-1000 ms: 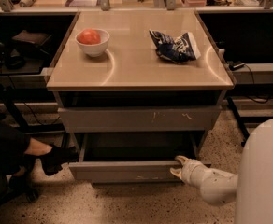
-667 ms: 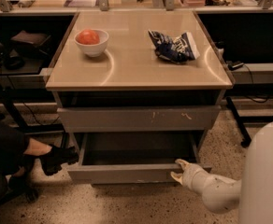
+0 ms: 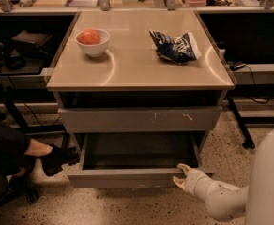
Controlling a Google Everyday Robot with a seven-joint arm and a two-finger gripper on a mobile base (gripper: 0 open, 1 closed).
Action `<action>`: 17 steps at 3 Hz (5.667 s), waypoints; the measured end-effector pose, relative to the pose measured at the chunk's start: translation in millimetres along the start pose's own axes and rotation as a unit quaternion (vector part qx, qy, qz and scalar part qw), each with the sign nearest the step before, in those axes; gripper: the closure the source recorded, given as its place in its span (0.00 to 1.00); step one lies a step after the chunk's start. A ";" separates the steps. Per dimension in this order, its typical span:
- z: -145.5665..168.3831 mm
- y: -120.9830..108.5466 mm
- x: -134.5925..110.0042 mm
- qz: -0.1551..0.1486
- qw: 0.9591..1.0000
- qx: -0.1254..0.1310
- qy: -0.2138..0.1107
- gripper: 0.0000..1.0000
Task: Open middle drawer
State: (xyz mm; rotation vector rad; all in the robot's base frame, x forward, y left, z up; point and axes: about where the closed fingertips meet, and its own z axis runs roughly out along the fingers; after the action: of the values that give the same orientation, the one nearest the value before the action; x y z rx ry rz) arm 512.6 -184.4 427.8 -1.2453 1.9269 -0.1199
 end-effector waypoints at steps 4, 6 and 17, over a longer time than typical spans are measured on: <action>-24.2 28.8 7.8 0.003 1.000 -0.007 -0.010 1.00; -35.2 37.9 8.5 0.004 1.000 -0.010 -0.015 1.00; -56.5 49.7 -11.0 -0.004 0.999 -0.030 -0.031 0.83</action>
Offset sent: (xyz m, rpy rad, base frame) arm -0.2758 -0.0059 -0.0569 0.1166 0.0010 0.0823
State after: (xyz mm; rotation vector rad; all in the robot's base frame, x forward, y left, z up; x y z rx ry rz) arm 440.8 -169.2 447.7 -1.2822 1.8852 -0.0274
